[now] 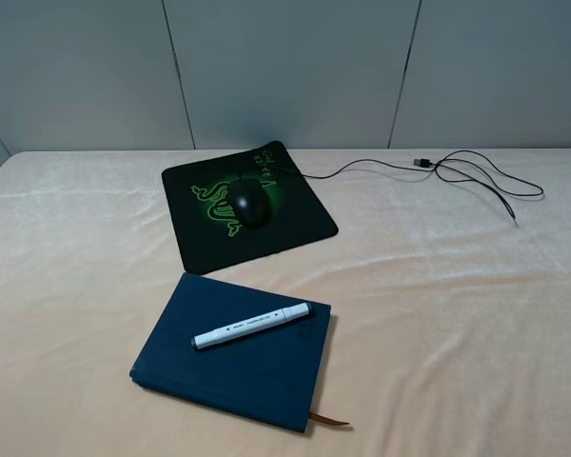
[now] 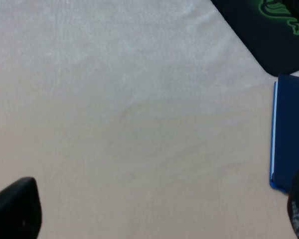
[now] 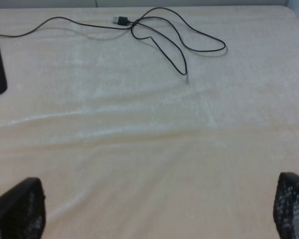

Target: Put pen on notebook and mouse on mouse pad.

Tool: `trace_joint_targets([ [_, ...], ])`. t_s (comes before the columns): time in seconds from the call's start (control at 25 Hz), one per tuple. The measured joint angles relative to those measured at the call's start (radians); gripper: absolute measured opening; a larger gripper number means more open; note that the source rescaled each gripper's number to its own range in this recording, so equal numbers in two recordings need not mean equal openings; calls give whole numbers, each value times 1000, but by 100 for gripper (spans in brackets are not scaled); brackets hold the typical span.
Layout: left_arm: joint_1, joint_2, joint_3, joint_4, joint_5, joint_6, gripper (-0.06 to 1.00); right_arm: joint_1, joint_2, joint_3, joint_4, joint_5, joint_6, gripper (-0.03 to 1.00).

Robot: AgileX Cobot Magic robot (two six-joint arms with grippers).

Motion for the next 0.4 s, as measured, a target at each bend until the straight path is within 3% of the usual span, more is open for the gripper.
trace_joint_targets([
  [0.4, 0, 0, 0, 0, 0, 0, 100, 0, 0, 0, 0, 0, 0, 100],
])
